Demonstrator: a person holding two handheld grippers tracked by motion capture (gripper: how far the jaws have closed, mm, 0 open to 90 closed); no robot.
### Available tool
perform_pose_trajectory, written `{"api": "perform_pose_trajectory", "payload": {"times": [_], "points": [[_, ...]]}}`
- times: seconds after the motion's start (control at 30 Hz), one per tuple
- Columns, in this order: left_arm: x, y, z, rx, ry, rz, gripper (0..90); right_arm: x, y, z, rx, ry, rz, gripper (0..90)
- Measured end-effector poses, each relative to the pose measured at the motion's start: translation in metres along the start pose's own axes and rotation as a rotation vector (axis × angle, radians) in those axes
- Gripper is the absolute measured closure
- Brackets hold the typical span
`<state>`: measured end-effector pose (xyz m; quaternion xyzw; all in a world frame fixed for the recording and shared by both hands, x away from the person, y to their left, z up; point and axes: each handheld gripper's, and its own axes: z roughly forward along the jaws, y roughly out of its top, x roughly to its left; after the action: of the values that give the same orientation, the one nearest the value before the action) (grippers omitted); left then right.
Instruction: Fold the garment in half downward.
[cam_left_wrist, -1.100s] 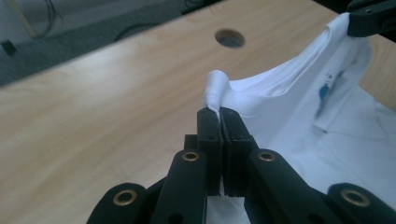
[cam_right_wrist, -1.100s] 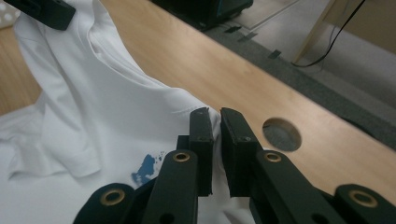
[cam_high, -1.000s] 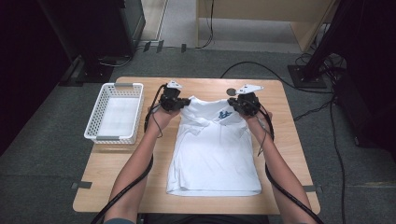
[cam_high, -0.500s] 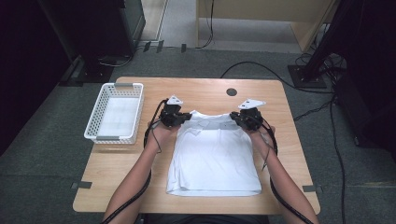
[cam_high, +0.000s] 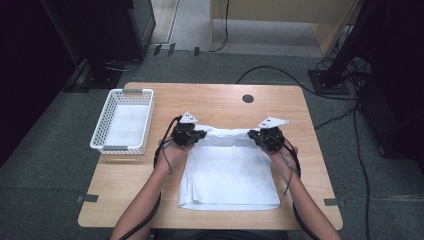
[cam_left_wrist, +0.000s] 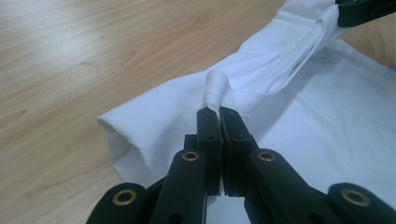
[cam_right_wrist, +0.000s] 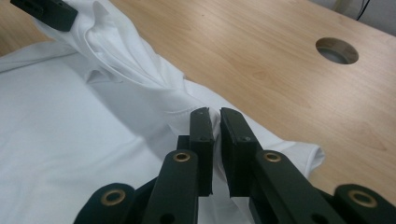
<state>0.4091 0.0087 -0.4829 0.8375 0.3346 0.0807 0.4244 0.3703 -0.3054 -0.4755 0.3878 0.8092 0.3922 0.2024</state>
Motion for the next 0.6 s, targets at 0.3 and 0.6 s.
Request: {"api": "perform_pose_trajectory", "payload": {"times": [0.3, 0.6], "points": [[-0.011, -0.013, -0.01, -0.011, -0.009, 0.004, 90.0, 0.012, -0.014, -0.006, 0.013, 0.025, 0.004, 84.8], [-0.02, -0.024, -0.018, 0.016, -0.014, 0.016, 90.0, 0.027, -0.023, -0.014, 0.023, 0.05, -0.007, 84.8]]}}
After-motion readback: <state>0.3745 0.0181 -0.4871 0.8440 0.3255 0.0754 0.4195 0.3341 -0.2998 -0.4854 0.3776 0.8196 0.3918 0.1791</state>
